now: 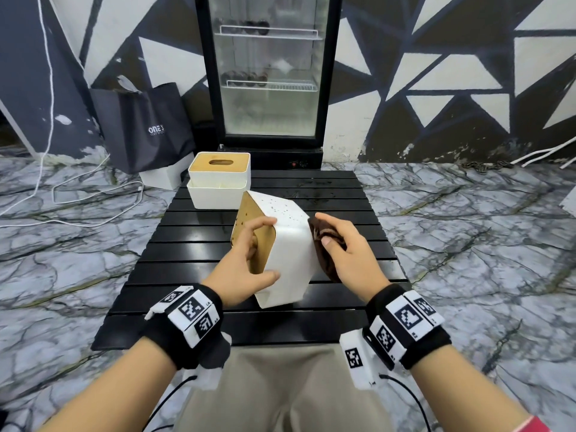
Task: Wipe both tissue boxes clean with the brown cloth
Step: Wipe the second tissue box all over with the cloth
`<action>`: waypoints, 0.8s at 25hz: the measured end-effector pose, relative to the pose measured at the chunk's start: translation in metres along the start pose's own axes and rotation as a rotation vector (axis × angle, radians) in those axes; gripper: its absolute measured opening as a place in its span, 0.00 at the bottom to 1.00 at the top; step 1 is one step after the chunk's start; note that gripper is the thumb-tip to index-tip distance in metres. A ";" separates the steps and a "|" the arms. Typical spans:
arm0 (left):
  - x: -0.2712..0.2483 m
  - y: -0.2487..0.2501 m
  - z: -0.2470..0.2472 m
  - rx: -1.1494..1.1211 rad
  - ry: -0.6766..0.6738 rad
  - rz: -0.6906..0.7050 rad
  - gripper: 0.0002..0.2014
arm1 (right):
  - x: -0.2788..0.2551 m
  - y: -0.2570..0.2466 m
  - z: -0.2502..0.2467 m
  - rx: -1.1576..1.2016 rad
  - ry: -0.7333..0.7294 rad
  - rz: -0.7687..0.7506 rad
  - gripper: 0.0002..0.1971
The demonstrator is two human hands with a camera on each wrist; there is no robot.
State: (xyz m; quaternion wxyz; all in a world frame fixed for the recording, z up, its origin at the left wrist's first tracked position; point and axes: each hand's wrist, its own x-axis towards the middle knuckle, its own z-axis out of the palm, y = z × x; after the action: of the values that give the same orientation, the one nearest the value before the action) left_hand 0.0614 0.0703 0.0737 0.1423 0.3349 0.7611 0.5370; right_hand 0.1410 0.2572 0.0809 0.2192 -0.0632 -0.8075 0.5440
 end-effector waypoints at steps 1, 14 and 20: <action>0.000 0.000 0.003 -0.034 0.022 -0.016 0.34 | -0.003 0.004 0.001 0.006 -0.001 0.007 0.21; 0.013 -0.010 0.007 -0.102 0.050 -0.007 0.47 | -0.006 0.011 0.011 -0.064 0.058 0.028 0.19; 0.018 -0.008 0.005 -0.128 0.039 -0.016 0.45 | 0.003 0.013 0.019 -0.169 0.105 0.035 0.18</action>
State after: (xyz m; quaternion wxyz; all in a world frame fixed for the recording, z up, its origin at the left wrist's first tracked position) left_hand 0.0480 0.0837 0.0667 0.1528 0.3085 0.7303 0.5900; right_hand 0.1286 0.2476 0.0644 0.2453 -0.1240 -0.8368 0.4734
